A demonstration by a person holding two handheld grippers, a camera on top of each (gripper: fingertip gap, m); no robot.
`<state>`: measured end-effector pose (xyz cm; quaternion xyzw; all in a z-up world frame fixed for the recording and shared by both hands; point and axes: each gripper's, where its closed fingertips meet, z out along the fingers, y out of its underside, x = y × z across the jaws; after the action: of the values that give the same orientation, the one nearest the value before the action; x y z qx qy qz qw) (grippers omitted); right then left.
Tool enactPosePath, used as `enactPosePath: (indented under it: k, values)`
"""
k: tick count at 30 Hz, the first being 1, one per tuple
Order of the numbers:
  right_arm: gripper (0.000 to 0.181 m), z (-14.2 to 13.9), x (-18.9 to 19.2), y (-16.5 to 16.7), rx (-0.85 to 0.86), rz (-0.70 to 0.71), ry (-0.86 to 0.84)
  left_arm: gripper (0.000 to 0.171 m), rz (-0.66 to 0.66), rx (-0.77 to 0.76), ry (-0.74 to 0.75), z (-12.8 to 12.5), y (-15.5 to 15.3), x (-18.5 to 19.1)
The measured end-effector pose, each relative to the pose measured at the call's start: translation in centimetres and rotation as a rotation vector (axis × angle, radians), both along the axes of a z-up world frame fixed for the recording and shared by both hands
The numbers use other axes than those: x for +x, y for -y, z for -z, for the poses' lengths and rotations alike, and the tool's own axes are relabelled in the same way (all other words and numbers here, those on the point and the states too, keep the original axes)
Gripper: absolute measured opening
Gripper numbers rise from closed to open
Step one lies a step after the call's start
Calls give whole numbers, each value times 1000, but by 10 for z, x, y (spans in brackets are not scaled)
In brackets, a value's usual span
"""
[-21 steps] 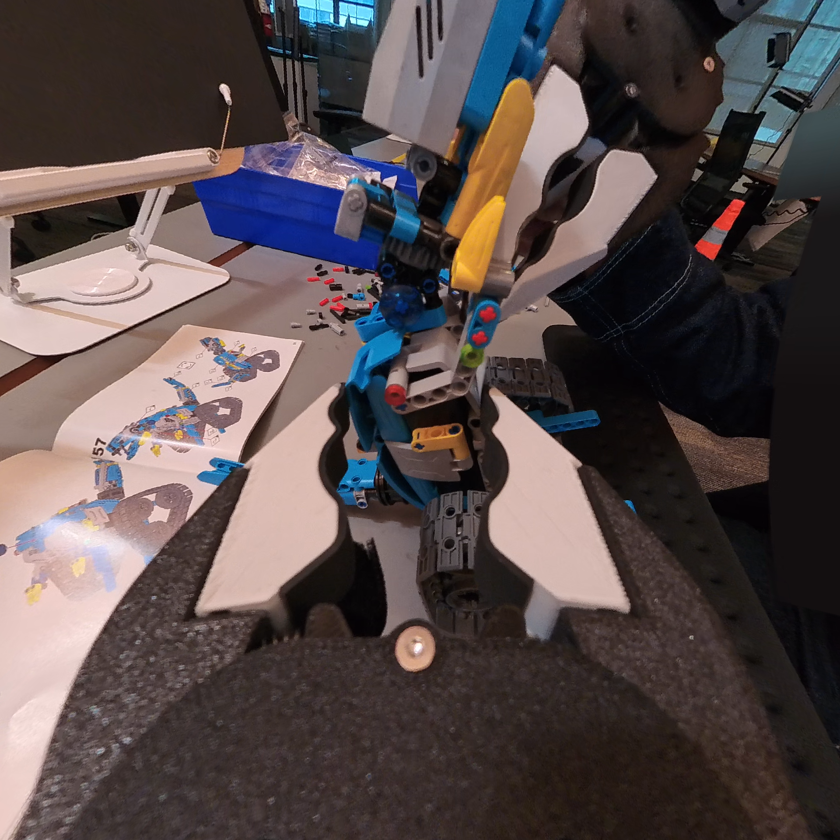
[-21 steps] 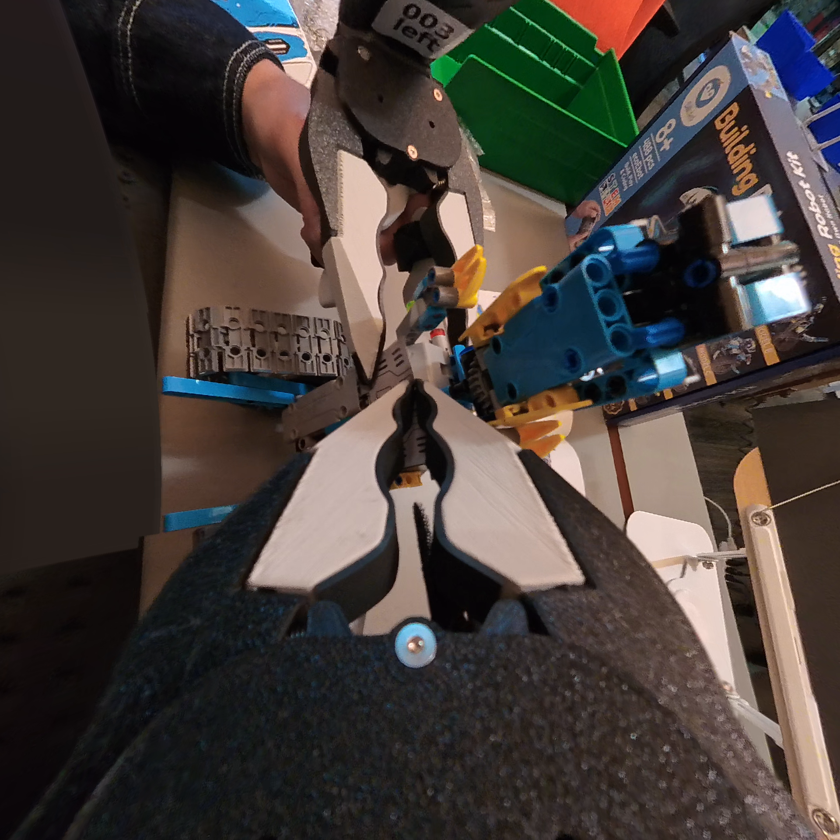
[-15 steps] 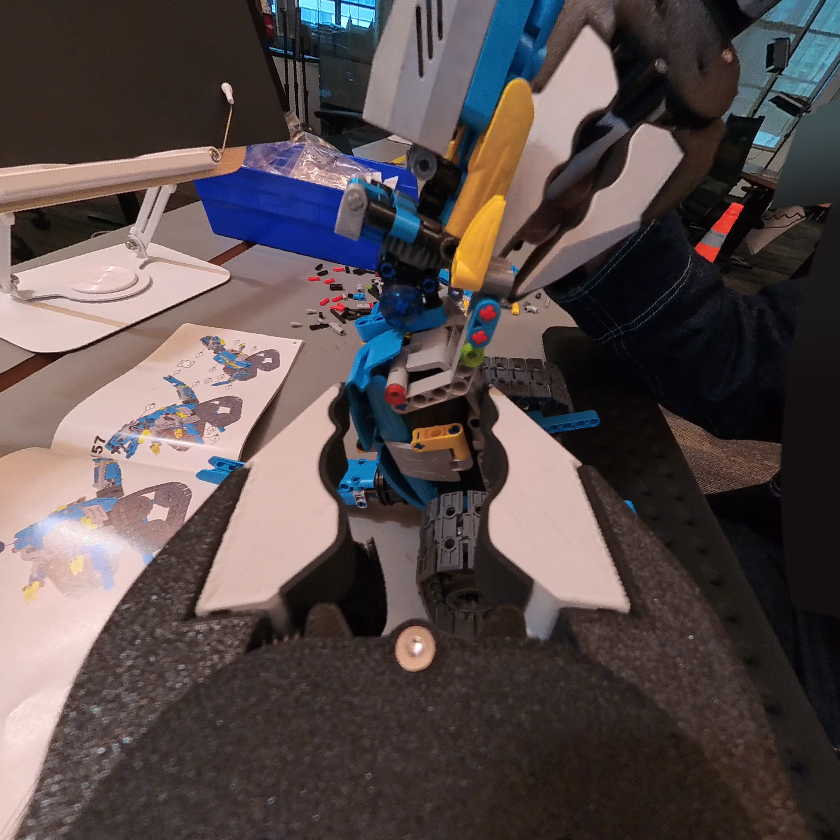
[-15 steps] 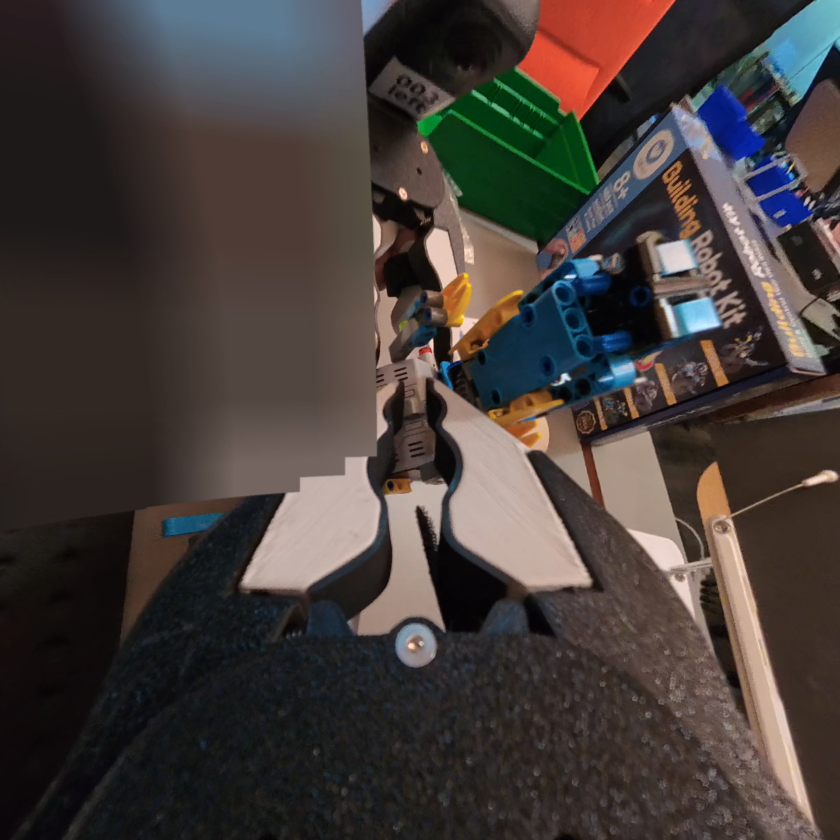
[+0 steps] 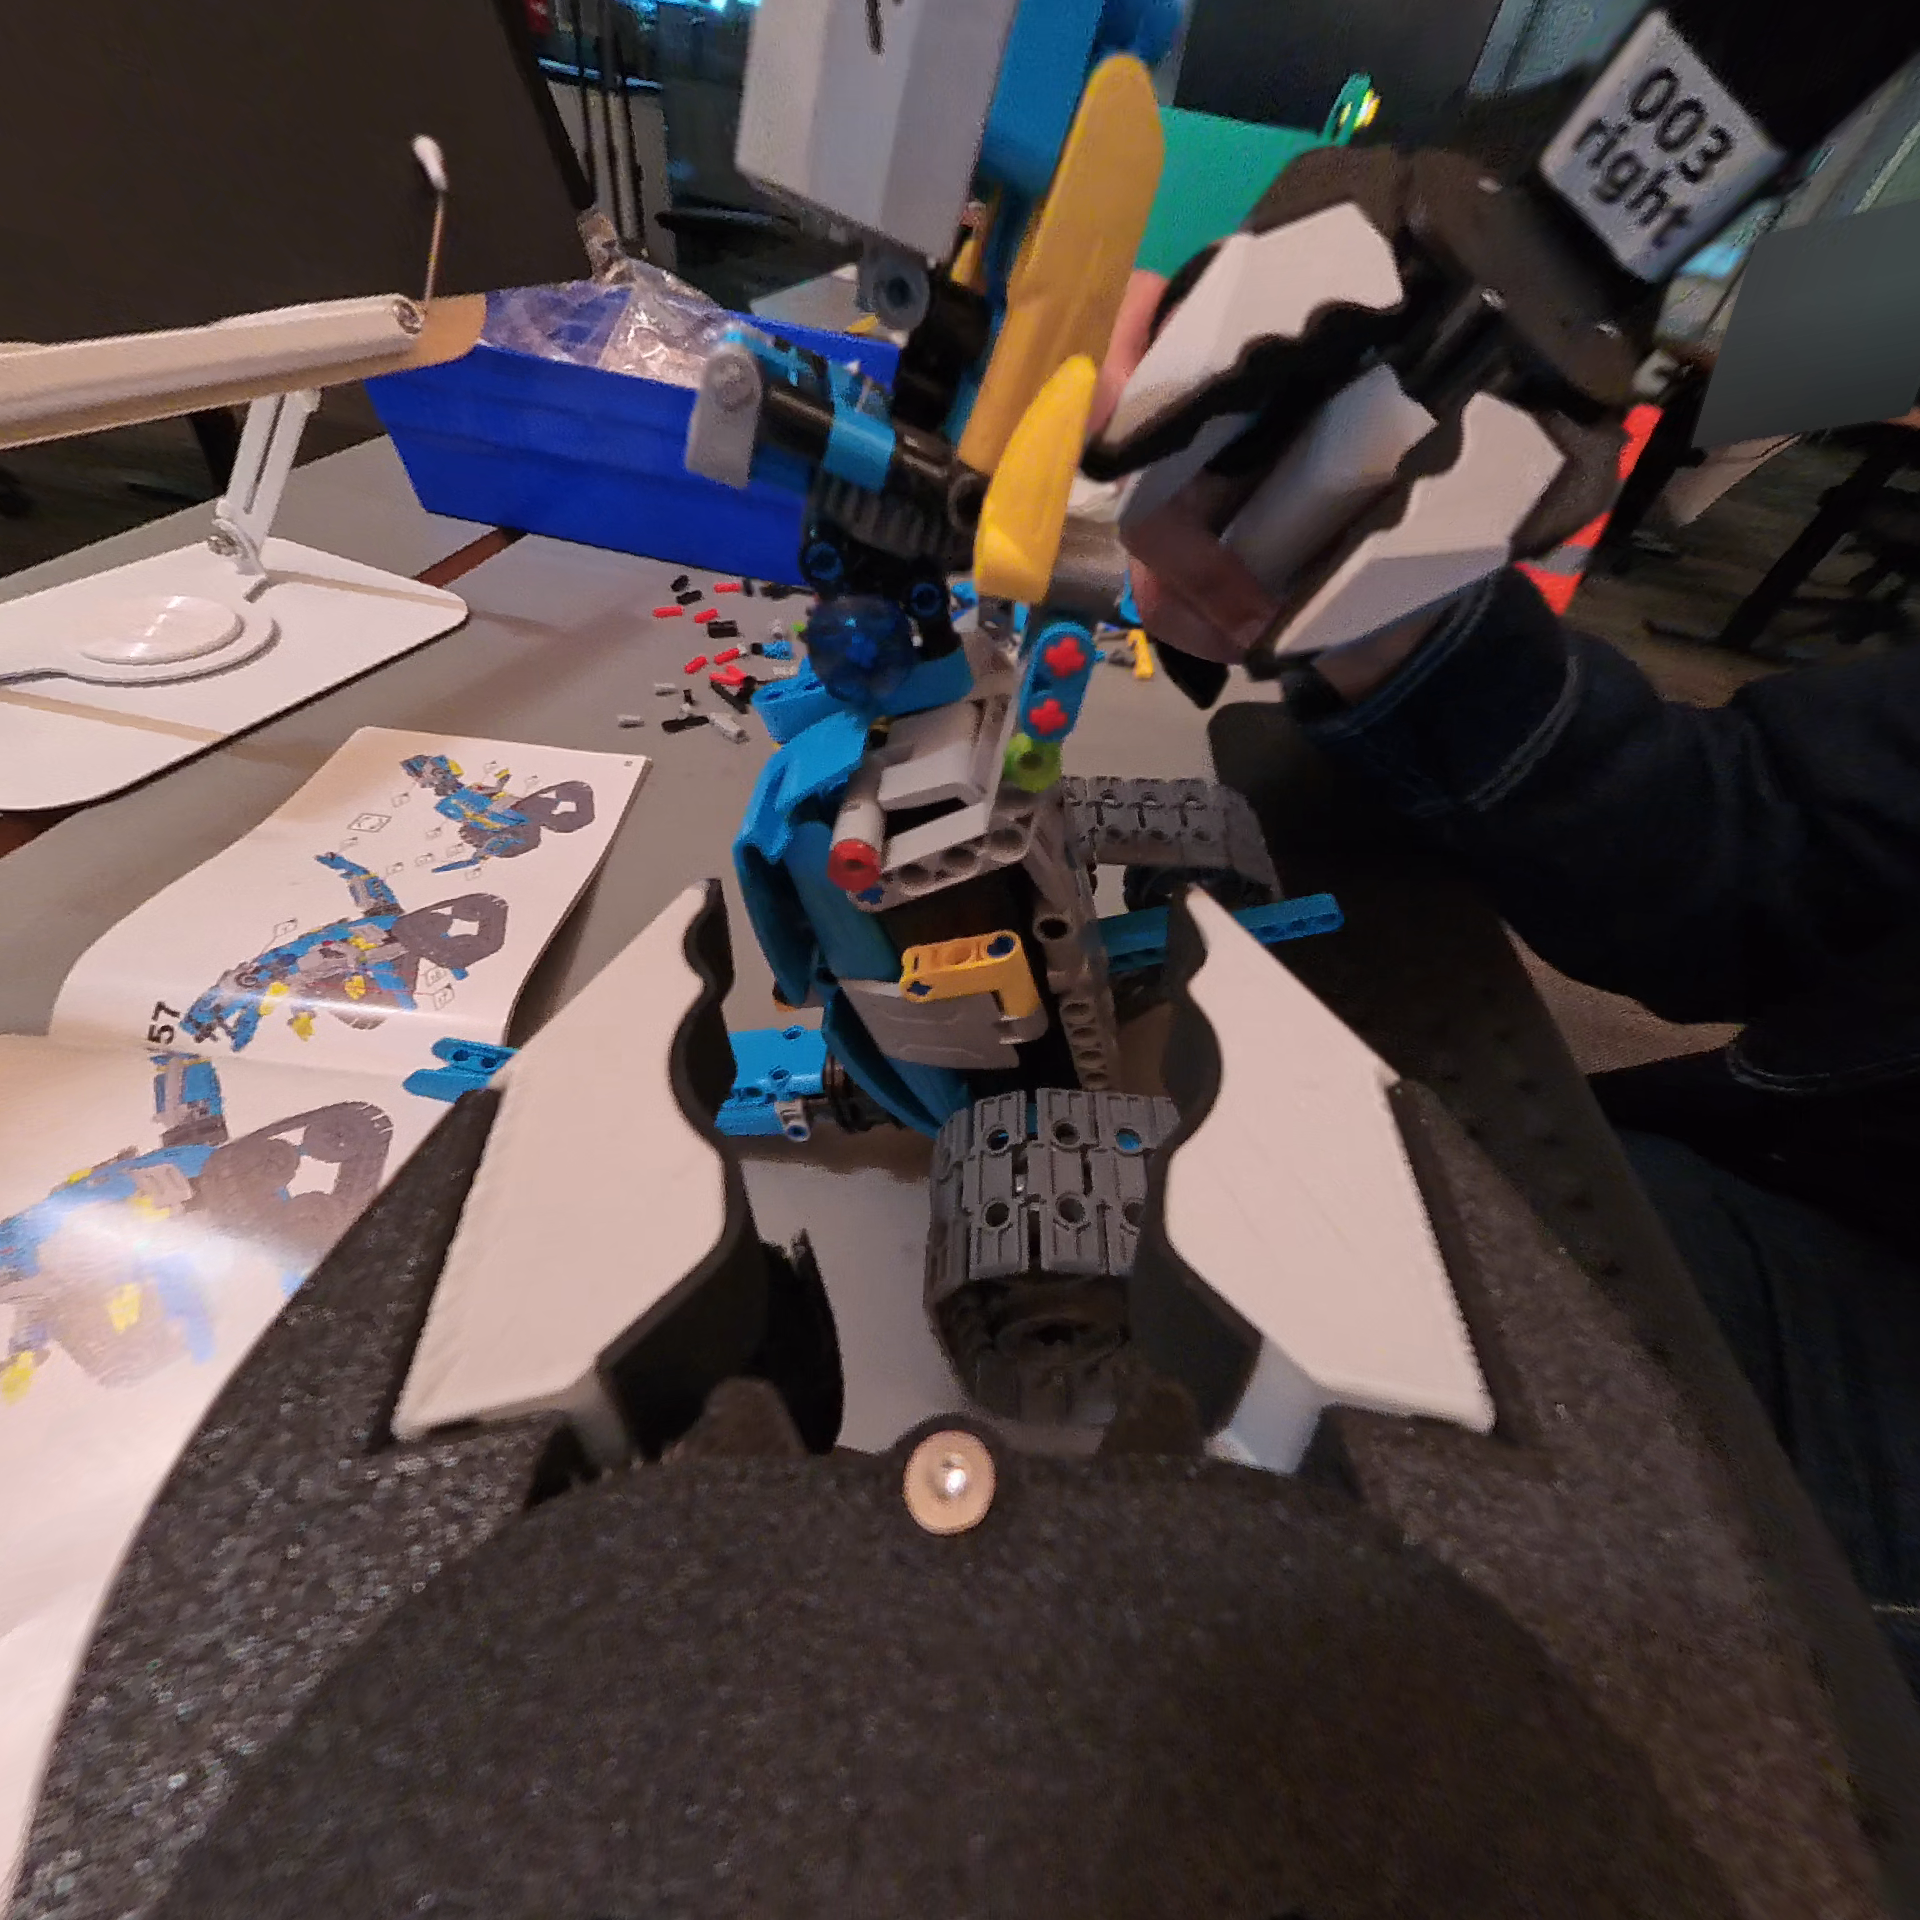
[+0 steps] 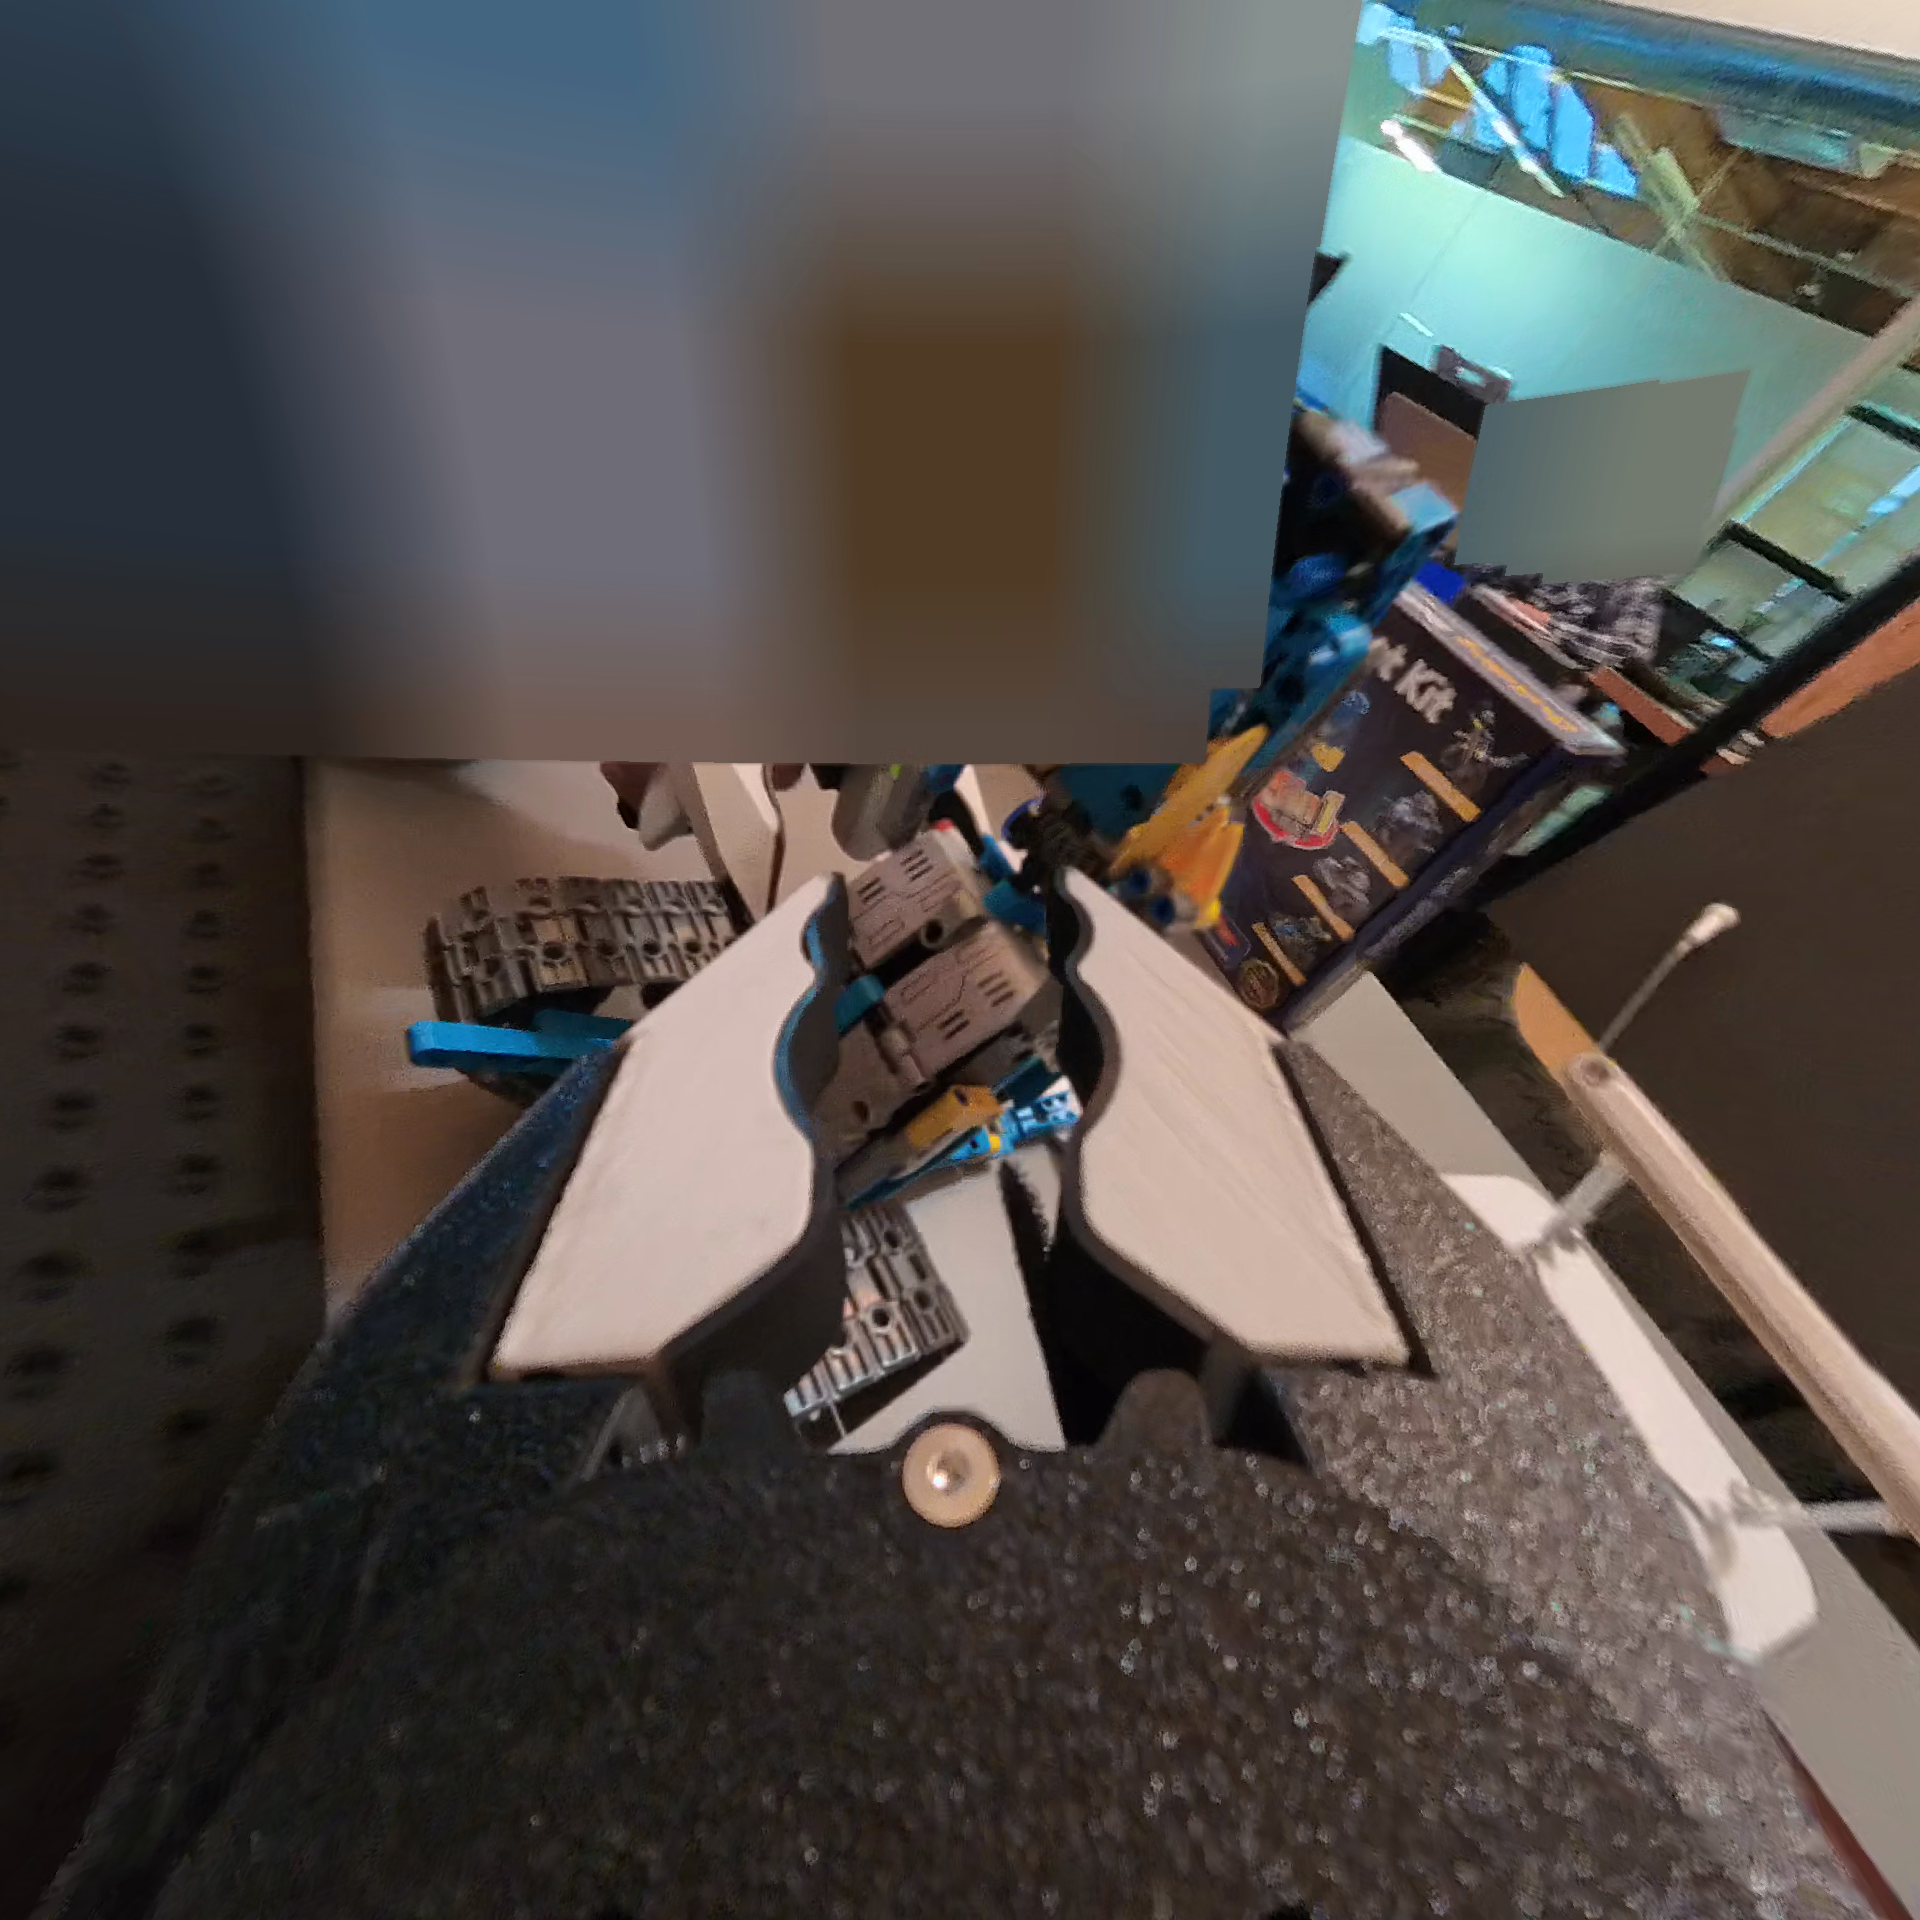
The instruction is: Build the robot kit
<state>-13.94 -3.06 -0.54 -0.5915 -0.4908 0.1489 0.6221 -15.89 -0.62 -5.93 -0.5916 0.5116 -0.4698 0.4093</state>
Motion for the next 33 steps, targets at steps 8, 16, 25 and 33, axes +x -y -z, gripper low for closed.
enactPosePath:
  k: [8, 16, 25, 33]
  values:
    - [0, 13, -20, 5, 250, 131, 130, 64, -38, 21, -29, 7, -5, 2]
    - [0, 17, -25, -12, 430, 310, 270, 64, -39, 13, -20, 8, -6, 2]
    - [25, 24, -30, -11, 349, 367, 276, 64, -43, 12, -12, 8, -6, 1]
    - [98, 58, -22, 18, 102, 283, 575, 64, -40, -2, 6, 8, -7, 1]
